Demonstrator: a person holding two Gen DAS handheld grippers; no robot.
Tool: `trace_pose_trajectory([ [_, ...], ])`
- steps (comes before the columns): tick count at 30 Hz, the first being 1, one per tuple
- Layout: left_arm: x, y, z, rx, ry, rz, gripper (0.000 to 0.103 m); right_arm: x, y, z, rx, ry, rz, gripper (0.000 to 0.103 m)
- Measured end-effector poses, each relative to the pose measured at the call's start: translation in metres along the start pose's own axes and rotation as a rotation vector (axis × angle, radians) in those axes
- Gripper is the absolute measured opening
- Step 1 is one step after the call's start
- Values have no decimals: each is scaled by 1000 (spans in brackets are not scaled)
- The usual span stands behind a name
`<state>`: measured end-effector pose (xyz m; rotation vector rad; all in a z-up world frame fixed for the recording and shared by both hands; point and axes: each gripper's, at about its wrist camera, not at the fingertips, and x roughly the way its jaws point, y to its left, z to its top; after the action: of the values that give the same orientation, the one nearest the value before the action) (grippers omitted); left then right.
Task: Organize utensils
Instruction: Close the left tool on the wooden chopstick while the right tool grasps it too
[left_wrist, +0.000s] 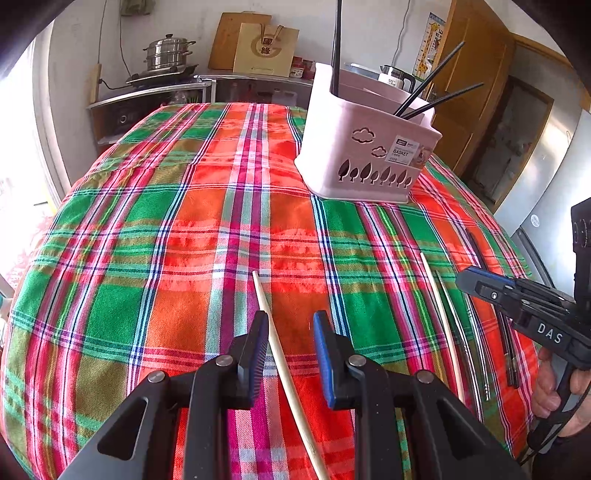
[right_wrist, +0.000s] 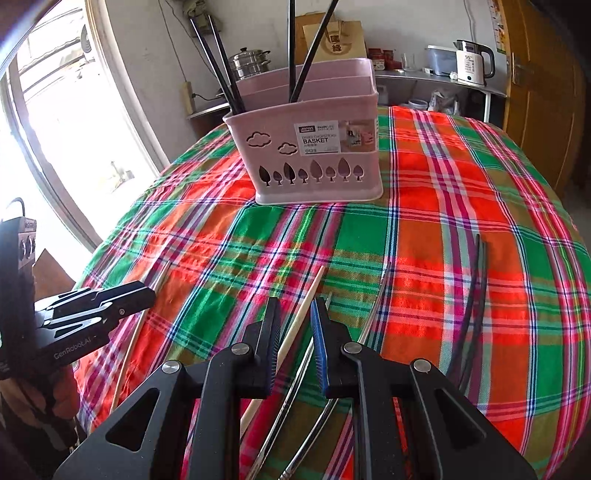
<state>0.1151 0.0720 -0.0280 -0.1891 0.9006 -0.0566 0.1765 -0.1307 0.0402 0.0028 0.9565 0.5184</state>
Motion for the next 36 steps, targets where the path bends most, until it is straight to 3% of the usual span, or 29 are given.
trace_pose_trajectory([
  [11, 21, 6, 9, -28, 43, -31, 24, 30, -5, 13, 19, 65, -33, 17],
  [22, 36, 4, 24, -6, 56, -5, 24, 42, 1, 19, 0, 88, -70, 17],
  [29, 44, 5, 34, 3, 65, 35, 8, 42, -1, 21, 18, 91, -51, 8],
  [36, 44, 7, 42, -1, 72, 18, 6, 29, 0, 23, 28, 55, -6, 7],
])
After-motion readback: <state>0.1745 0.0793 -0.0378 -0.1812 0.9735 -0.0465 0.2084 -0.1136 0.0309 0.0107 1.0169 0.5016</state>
